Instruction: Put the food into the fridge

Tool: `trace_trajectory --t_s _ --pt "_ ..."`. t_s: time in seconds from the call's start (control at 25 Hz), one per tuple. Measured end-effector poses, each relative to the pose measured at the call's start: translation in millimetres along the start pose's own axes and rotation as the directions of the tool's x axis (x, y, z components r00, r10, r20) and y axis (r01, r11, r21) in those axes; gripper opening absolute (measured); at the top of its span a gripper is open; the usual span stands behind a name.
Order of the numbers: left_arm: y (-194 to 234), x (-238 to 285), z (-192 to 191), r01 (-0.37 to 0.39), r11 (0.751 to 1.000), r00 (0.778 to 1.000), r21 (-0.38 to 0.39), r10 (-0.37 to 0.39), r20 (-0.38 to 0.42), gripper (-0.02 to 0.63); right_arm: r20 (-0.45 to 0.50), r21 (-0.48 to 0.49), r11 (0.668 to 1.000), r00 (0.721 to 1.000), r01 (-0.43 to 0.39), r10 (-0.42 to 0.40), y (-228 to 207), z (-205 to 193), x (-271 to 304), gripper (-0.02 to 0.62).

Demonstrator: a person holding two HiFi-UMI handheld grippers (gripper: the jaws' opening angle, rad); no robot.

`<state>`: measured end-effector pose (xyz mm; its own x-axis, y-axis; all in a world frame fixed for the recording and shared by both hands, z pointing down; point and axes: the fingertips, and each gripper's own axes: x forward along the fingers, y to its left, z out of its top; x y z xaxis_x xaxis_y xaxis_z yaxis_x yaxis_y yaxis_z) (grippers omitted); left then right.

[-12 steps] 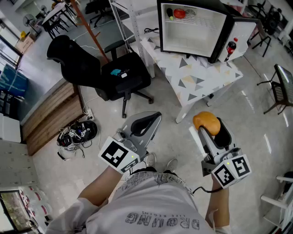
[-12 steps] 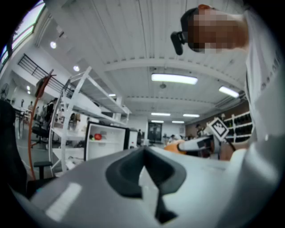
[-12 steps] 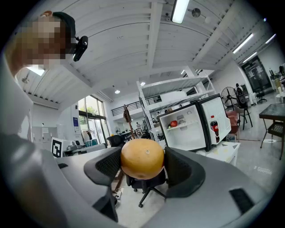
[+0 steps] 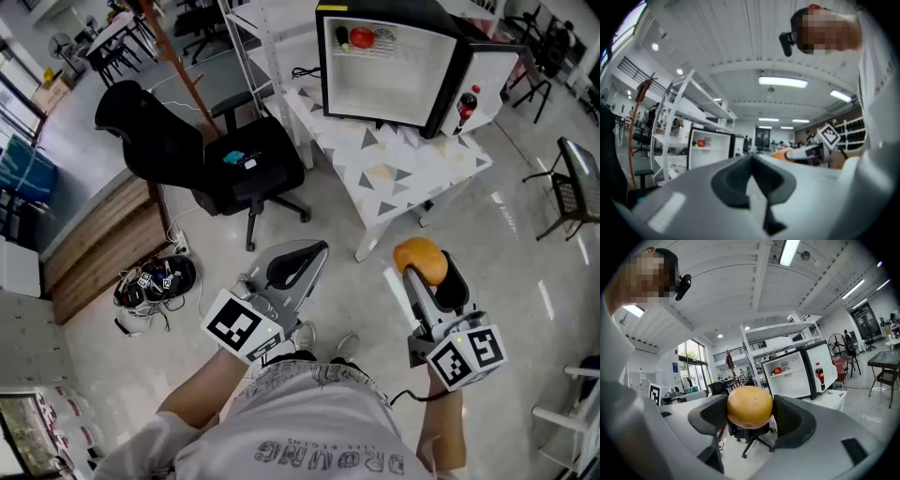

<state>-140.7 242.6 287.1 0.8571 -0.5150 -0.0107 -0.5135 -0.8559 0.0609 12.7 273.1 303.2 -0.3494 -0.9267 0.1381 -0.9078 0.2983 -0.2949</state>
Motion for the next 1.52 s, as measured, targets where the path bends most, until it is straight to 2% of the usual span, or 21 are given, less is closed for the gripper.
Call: trace_trajectory --t_s 0.88,1.52 --pt "-65 30 -3 -0.040 0.999 0.999 0.031 0.040 0.012 0.007 0.010 -0.007 0.999 0.999 -0.053 0.053 -46 5 -52 0.299" --pt "-67 49 -8 -0.063 0.997 0.998 0.041 0.062 0.012 0.008 0.008 -0.009 0.997 0.998 -0.070 0.070 -69 5 -49 0.299"
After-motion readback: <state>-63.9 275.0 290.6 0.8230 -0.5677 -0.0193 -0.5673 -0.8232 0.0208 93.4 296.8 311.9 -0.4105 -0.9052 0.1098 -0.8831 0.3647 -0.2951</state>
